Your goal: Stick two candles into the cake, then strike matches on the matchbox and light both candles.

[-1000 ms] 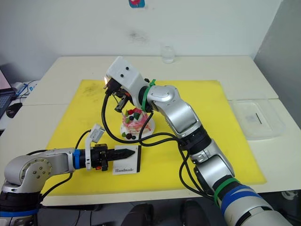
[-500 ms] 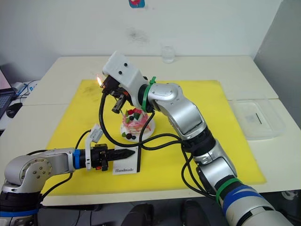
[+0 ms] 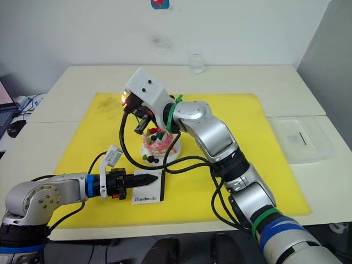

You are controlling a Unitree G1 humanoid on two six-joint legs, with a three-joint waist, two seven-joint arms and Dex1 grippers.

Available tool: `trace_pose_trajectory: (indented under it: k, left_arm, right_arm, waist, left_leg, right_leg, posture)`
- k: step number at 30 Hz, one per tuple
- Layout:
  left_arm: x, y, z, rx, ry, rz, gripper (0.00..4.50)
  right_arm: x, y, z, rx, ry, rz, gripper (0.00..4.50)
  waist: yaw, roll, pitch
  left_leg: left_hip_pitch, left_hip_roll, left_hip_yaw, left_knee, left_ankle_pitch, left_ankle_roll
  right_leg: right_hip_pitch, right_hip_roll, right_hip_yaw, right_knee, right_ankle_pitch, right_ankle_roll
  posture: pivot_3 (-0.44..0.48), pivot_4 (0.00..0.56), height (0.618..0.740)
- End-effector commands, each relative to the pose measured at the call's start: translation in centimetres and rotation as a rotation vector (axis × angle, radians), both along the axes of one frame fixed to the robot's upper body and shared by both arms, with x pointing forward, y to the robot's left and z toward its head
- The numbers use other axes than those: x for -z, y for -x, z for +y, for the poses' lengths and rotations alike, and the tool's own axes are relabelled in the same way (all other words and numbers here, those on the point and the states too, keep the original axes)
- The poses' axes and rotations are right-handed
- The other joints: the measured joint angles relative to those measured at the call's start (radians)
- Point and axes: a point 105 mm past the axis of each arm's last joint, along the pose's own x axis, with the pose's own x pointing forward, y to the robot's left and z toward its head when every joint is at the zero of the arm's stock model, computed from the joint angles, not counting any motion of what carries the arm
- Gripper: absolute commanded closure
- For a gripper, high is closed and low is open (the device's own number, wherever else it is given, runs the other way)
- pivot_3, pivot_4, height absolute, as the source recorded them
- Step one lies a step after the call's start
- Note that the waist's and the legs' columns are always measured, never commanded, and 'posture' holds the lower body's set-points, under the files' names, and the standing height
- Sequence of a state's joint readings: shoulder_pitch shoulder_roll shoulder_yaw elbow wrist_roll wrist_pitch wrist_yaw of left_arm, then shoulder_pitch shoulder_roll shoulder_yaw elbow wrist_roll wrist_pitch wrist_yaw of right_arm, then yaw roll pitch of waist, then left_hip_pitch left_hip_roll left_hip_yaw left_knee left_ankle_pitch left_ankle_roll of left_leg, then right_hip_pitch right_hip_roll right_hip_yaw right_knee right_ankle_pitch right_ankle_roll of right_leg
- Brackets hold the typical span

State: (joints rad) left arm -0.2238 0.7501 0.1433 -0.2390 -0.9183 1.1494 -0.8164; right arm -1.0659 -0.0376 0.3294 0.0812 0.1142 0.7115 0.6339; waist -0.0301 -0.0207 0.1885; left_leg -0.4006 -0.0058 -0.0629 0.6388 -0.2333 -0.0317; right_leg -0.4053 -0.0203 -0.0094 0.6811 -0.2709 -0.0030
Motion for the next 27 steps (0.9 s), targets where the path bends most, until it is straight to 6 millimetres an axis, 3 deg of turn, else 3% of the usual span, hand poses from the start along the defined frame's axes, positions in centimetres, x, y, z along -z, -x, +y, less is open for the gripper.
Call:
trace_pose_trajectory:
  k: [1,8,14,18,27]
  left_arm:
    - [-0.6,0.1,-0.2,0.01,0.007,-0.03,4.5]
    - [-0.7,0.3,-0.6,0.032,0.025,-0.022,4.5]
    - [-0.9,0.4,-1.1,0.049,0.045,-0.018,4.5]
    - [-0.9,0.6,-1.3,0.057,0.056,-0.011,4.5]
    - [-0.9,0.9,-2.6,0.075,0.1,-0.003,4.5]
  right_arm:
    - [-2.0,1.9,-1.0,-0.065,-0.034,-0.057,4.47]
    - [-3.9,2.1,-4.9,-0.009,-0.063,-0.13,4.47]
    - [-5.4,0.5,-10.8,0.181,-0.082,-0.207,4.47]
    - [-4.8,-0.4,-16.0,0.362,-0.023,-0.231,4.47]
    - [-0.3,-0.1,-31.1,0.91,0.177,-0.184,4.47]
  waist:
    - [0.001,0.0,0.0]
    - [0.001,0.0,0.0]
    - [0.004,0.0,0.0]
    - [0.006,0.0,0.0]
    - [0.015,0.0,0.0]
  left_leg:
    - [0.0,0.0,0.0,0.0,0.0,0.0]
    - [0.0,0.0,0.0,-0.001,0.0,0.0]
    - [0.0,0.0,0.0,0.0,0.0,0.0]
    - [-0.001,-0.001,0.001,0.0,0.0,0.0]
    - [-0.001,-0.001,0.004,-0.002,0.0,0.0]
  right_leg:
    - [0.0,0.0,0.0,0.0,0.0,0.0]
    - [0.0,0.0,0.0,0.0,0.0,0.0]
    - [0.0,0.0,0.0,-0.001,-0.001,0.002]
    - [0.0,-0.001,0.0,-0.001,-0.001,0.002]
    - [0.0,-0.001,0.001,-0.002,-0.003,0.004]
  posture:
    - [0.0,0.15,0.74]
    - [0.0,0.15,0.74]
    - [0.0,0.15,0.74]
    - [0.0,0.15,0.74]
    - [0.0,0.15,0.74]
